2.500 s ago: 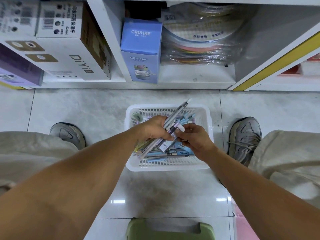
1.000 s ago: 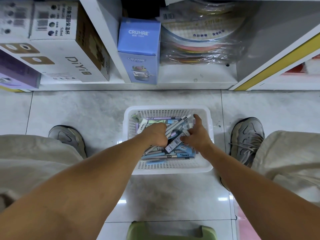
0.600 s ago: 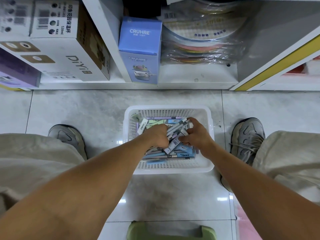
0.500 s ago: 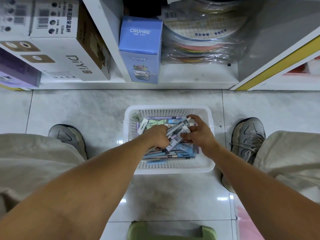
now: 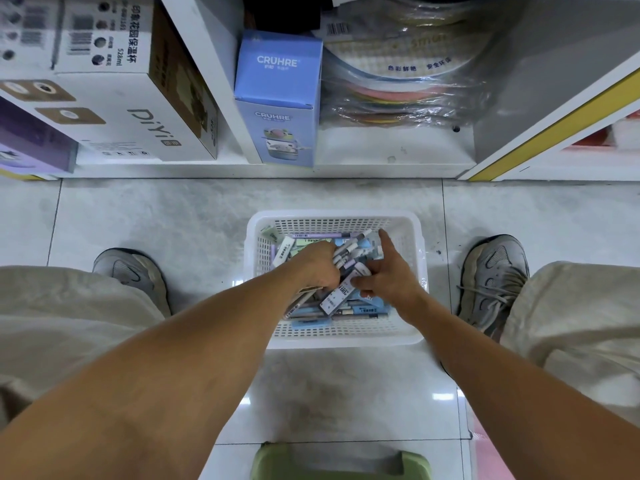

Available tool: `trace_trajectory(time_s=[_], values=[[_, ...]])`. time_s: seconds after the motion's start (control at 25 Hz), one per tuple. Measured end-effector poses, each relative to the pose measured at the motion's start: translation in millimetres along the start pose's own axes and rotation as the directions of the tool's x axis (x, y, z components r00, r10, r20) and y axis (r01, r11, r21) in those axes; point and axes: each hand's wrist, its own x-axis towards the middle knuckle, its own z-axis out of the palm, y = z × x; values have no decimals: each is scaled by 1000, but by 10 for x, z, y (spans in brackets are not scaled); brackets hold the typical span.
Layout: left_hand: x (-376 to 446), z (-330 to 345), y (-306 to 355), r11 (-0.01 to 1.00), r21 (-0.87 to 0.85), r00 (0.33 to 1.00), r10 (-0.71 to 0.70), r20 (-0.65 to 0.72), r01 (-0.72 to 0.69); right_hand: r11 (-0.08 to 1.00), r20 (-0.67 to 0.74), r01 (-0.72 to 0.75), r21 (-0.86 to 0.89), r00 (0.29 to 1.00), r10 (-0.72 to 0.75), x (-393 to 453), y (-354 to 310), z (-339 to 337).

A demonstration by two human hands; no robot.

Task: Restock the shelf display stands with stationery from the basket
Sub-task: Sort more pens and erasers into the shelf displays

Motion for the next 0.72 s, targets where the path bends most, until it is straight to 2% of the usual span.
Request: trace_trajectory(time_s=[0.16, 0.28, 0.44, 0.6, 0.72], values=[[-31, 17, -12, 999, -20, 999, 41, 6, -41, 996, 67, -5, -94, 998, 12, 2, -102, -92], [-45, 20, 21, 999, -36, 1000, 17, 8, -16, 989, 108, 10, -146, 994, 5, -12, -118, 1], [-85, -54, -7, 982, -189, 1000, -21, -9, 19, 994, -27, -96, -52, 995, 95, 15, -85, -86], [-133, -133, -9, 971, -240, 1000, -5, 16, 8, 994, 9, -74, -84, 997, 75, -4, -93, -113], [-139, -105, 20, 976, -218, 1000, -1, 27, 7, 997, -31, -81, -16, 996, 80, 22, -85, -57]])
